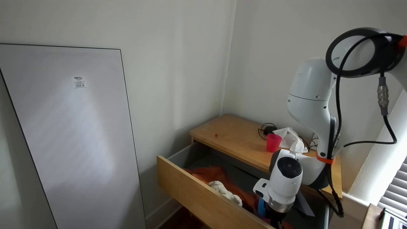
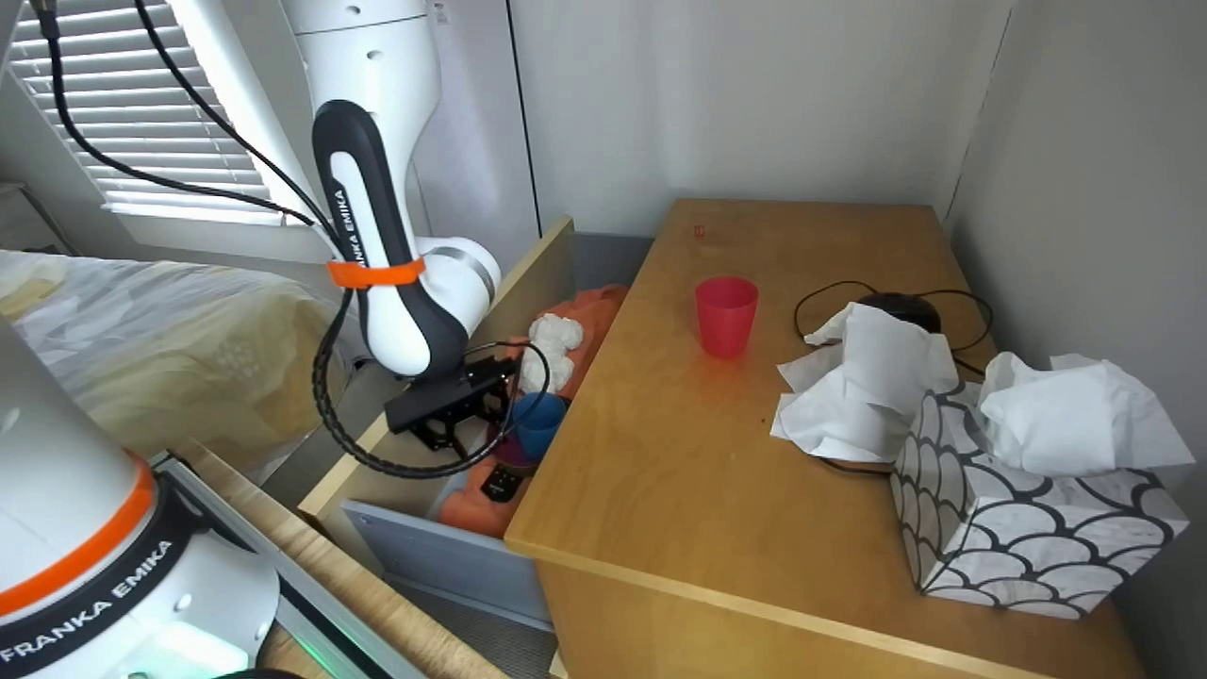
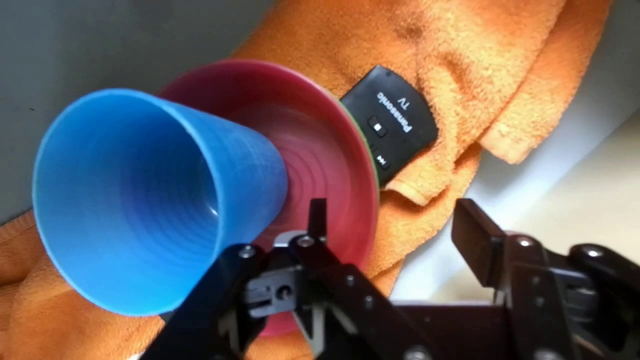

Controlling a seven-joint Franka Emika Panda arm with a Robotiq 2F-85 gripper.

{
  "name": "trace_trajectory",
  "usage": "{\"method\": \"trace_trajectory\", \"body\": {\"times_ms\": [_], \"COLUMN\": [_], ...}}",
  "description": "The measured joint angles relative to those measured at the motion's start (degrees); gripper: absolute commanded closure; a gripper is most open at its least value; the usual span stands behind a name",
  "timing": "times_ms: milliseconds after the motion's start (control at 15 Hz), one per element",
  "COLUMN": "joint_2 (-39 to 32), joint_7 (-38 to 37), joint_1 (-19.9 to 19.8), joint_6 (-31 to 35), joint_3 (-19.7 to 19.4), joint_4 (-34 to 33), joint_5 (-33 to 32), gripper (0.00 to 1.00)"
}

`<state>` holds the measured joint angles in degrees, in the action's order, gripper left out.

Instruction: Put the stacked bowls and blue cup in the open drawer

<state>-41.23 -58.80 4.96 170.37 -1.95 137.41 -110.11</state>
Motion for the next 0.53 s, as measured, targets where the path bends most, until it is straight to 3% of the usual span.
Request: {"method": "trace_trajectory", "body": {"times_ms": [533], "joint_2": [8.3], "joint_7": [14.4], "joint_1": [0.4], "joint_6": [3.9], "joint_3": [-1.7], "joint_4": [7.2], "joint_5": [5.7], "gripper": [0.0]}}
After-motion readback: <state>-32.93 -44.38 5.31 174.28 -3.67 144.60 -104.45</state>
